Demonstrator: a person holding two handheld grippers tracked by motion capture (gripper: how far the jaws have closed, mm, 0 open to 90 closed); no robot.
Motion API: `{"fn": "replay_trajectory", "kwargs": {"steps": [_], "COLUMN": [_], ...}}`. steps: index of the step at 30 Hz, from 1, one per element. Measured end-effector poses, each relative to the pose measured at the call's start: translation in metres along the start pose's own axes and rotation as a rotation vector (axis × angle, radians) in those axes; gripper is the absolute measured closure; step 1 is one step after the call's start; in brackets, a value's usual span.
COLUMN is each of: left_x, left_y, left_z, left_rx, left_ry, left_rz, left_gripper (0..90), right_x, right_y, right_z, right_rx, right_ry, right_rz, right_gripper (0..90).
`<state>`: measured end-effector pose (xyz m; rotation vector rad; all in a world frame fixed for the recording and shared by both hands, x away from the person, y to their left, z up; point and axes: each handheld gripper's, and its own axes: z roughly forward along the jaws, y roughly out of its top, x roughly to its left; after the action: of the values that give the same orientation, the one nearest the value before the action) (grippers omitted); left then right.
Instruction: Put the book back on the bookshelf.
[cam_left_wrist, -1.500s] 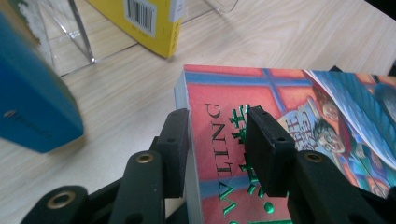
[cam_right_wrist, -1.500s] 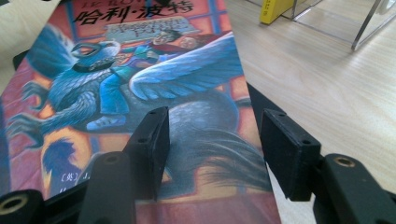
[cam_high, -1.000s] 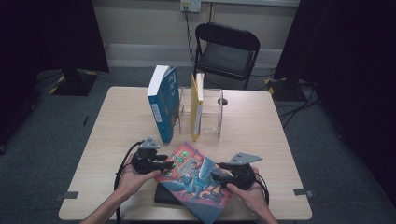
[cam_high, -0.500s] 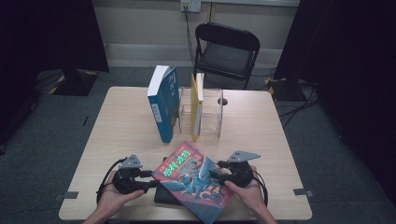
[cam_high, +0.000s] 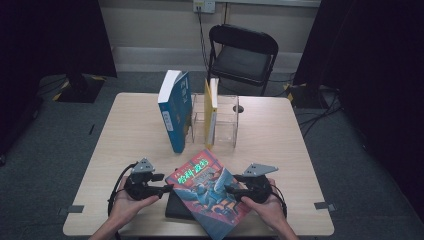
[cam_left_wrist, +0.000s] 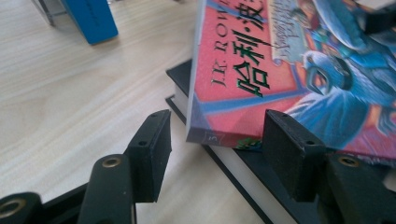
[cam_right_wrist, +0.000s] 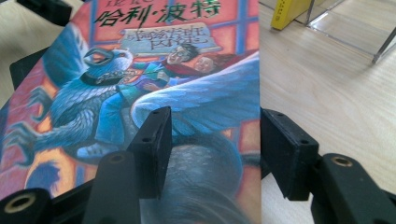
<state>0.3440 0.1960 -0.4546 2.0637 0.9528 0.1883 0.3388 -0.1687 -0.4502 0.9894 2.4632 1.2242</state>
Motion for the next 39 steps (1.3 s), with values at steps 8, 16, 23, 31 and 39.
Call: {"fn": "replay_trajectory", "kwargs": {"steps": [8,16,23,31,39], "left_x": [0.009,0.018,0.021,-0.011,-0.015], "left_y": [0.012,0.029,0.030,0.031,0.029], "left_z": [0.012,0.030,0.035,0.025,0.032], "left_rx": [-0.009,-0.023,-0.039,-0.040,-0.002], "left_ry": [0.025,0.046,0.061,-0.023,-0.051], "left_rz": [-0.020,-0.078,-0.098,-0.050,-0.061], "left_gripper": [43.2,46.0,46.4,46.9,47.4], "right_x": [0.001,0.007,0.016,0.012,0.001], "right_y": [-0.006,-0.014,-0.016,-0.018,-0.010], "right_z": [-0.007,-0.016,-0.019,-0.019,-0.003], "right_rx": [0.004,0.010,0.012,-0.019,-0.054], "right_ry": [-0.001,0.011,0.020,0.031,0.002], "right_rz": [0.028,0.033,0.014,0.028,0.072], "right_gripper": [44.6,44.7,44.8,50.8,48.4]}}
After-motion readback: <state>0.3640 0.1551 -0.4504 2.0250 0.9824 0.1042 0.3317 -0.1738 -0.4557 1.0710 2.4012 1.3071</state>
